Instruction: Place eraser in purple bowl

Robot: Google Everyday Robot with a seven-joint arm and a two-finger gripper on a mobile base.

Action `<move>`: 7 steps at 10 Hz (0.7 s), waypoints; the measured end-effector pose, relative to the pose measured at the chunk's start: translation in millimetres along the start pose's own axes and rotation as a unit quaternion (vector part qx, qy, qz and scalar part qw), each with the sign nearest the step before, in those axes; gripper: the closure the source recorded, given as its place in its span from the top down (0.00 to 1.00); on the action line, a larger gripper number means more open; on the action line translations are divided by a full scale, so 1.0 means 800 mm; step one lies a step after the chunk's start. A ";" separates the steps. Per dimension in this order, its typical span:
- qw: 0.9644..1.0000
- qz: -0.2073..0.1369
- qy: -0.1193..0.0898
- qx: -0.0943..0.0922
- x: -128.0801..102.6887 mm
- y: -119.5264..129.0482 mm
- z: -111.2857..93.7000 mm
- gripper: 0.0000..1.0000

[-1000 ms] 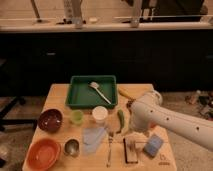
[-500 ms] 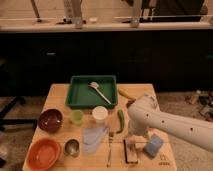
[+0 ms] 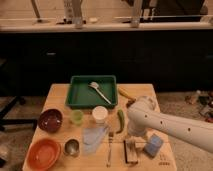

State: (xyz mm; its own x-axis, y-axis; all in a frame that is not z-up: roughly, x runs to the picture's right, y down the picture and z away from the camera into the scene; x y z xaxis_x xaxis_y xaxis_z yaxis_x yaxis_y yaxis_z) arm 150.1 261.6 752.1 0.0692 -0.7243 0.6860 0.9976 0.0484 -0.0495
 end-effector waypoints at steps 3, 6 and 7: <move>1.000 0.001 -0.005 0.006 0.003 -0.009 0.006 0.80; 1.000 0.007 -0.012 0.001 0.004 -0.014 0.022 0.80; 1.000 0.010 -0.015 -0.005 0.005 -0.015 0.031 0.80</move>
State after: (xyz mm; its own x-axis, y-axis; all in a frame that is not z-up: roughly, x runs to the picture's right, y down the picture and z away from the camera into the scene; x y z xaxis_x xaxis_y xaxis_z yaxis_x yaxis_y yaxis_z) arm 138.7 274.7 773.4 0.0886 -0.7023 0.7064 0.9960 0.0548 -0.0705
